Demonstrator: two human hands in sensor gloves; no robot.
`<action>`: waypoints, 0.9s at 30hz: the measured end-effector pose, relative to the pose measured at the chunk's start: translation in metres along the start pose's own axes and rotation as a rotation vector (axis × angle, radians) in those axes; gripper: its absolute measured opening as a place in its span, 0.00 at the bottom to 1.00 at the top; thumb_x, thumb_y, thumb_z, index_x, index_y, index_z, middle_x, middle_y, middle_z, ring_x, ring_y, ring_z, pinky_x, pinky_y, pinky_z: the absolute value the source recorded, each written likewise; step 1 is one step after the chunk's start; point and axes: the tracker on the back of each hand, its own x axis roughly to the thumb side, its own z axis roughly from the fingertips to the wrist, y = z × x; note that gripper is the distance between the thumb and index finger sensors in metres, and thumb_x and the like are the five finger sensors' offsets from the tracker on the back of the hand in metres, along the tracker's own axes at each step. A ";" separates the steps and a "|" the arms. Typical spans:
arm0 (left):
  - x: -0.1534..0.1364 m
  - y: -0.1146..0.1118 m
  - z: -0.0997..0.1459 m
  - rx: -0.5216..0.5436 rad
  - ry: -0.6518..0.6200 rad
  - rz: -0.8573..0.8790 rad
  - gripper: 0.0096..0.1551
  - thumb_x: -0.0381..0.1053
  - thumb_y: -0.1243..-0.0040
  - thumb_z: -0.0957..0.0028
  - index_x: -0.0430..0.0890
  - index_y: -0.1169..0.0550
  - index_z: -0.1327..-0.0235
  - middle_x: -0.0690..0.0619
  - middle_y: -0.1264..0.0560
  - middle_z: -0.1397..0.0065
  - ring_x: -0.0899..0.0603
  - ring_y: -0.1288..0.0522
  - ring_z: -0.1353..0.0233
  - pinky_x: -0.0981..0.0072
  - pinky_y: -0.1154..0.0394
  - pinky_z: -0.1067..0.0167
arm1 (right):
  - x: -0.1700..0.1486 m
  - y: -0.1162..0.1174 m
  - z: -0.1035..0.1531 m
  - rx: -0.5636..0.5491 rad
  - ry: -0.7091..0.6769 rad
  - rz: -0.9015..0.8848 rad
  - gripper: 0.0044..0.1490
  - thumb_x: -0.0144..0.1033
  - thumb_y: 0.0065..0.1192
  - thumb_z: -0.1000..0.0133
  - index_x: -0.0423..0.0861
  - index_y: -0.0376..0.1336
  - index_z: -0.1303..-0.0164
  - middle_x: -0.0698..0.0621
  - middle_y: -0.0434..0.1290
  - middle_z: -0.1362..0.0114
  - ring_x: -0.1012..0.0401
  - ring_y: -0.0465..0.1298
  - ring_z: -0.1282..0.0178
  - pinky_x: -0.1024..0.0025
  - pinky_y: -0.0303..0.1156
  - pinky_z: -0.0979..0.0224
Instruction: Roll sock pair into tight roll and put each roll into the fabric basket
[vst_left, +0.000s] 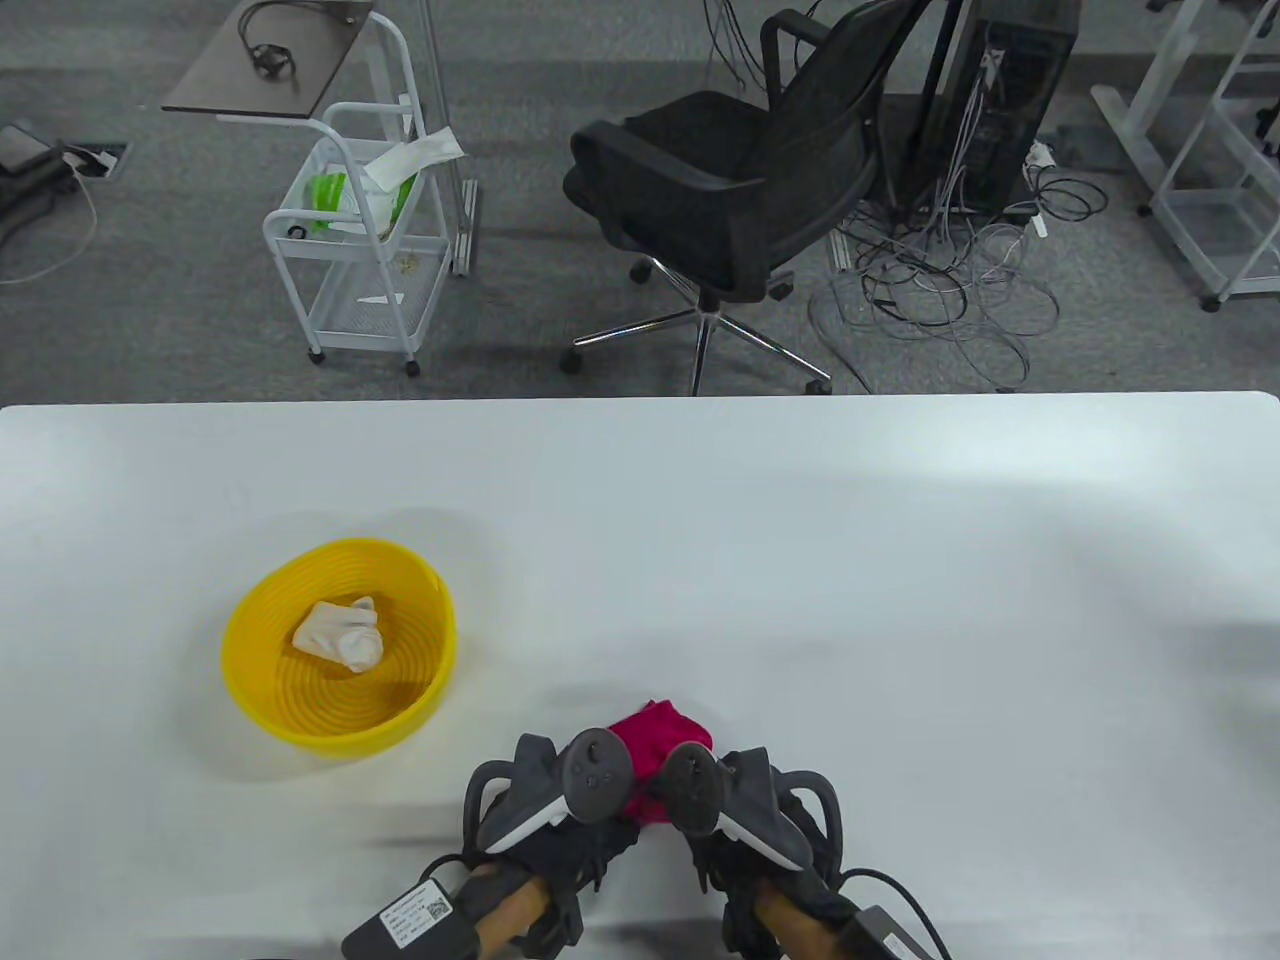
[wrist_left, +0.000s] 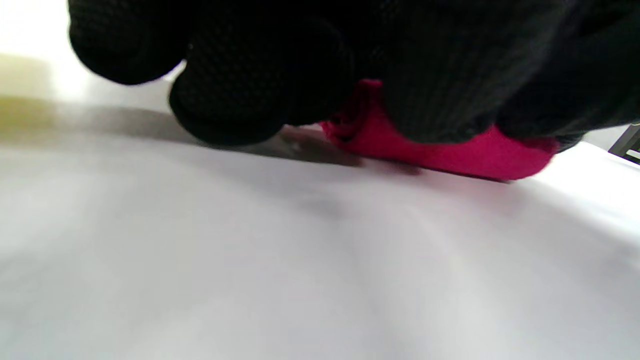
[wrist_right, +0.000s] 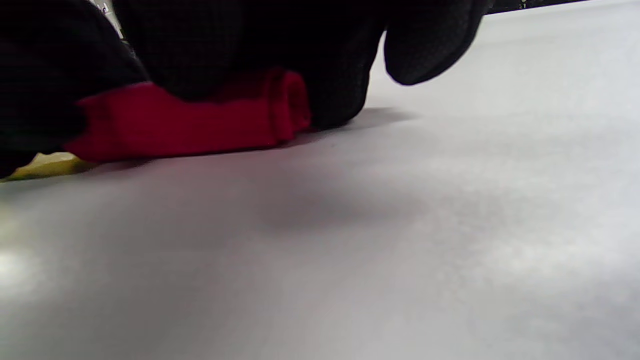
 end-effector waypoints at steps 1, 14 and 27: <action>0.000 0.000 -0.001 -0.003 0.003 -0.003 0.29 0.55 0.29 0.63 0.48 0.16 0.48 0.48 0.17 0.50 0.45 0.16 0.58 0.49 0.23 0.53 | 0.000 0.000 0.000 0.002 0.001 -0.004 0.26 0.47 0.64 0.51 0.64 0.68 0.40 0.63 0.76 0.33 0.62 0.77 0.33 0.50 0.69 0.27; -0.004 -0.001 -0.002 -0.040 0.006 0.037 0.24 0.54 0.40 0.57 0.49 0.15 0.50 0.50 0.16 0.53 0.46 0.15 0.60 0.51 0.22 0.55 | 0.006 -0.022 0.017 -0.106 -0.128 -0.027 0.25 0.51 0.66 0.53 0.64 0.71 0.44 0.63 0.77 0.34 0.62 0.77 0.33 0.52 0.71 0.28; -0.008 -0.001 -0.001 -0.042 0.036 0.119 0.25 0.54 0.40 0.57 0.48 0.15 0.50 0.48 0.16 0.53 0.45 0.16 0.61 0.50 0.22 0.56 | 0.005 -0.009 0.009 0.022 -0.096 0.020 0.28 0.52 0.67 0.53 0.65 0.69 0.41 0.63 0.74 0.30 0.61 0.75 0.30 0.50 0.69 0.26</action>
